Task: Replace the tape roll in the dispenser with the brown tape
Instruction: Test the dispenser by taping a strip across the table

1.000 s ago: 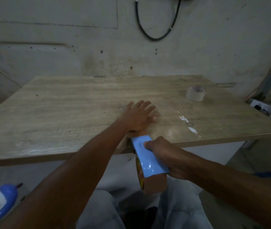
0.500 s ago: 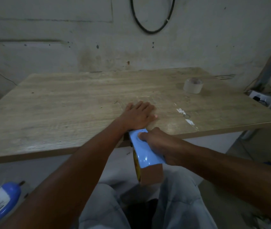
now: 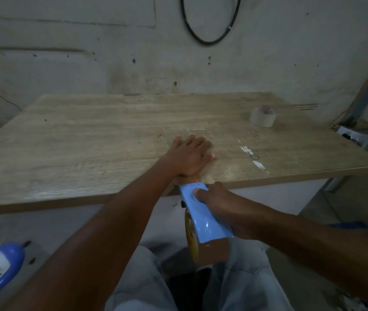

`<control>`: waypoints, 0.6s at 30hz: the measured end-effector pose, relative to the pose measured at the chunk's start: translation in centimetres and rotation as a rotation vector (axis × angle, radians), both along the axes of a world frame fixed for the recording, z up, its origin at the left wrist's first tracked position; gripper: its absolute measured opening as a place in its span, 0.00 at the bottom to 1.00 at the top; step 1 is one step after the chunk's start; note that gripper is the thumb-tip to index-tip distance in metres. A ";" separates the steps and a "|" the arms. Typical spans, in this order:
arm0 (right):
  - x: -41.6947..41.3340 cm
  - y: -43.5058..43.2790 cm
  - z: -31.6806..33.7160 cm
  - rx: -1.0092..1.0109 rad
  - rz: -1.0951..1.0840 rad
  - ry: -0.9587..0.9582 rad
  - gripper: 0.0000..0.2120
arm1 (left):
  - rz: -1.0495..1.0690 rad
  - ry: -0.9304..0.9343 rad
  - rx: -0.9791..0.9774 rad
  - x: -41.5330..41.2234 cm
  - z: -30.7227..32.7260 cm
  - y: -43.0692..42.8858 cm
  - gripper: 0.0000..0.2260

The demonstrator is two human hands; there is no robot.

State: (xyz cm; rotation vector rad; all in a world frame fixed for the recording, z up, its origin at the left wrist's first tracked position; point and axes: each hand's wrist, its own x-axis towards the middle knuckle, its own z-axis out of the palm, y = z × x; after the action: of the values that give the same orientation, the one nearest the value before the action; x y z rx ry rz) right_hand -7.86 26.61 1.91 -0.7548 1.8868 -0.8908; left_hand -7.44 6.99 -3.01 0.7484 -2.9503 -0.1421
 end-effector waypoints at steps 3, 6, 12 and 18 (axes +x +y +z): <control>-0.1 0.1 -0.1 -0.001 0.022 -0.048 0.20 | 0.017 0.018 0.013 0.0 0.2 0.4 0.28; 0.0 0.4 -0.3 -0.017 0.014 -0.098 0.14 | 0.019 0.013 0.057 0.4 0.5 1.3 0.28; 0.1 -0.5 0.3 -0.013 0.041 0.027 0.11 | -0.010 0.056 0.017 0.9 -0.1 2.5 0.30; 0.4 -0.9 -0.2 -0.048 0.014 -0.053 0.11 | -0.034 0.036 0.004 0.8 -0.2 2.3 0.29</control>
State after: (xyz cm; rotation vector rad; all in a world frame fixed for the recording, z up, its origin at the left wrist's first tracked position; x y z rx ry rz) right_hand -7.49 25.72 1.71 -0.7653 1.8175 -0.9412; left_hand -6.63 9.28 -3.20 0.6889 -2.9311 -0.1621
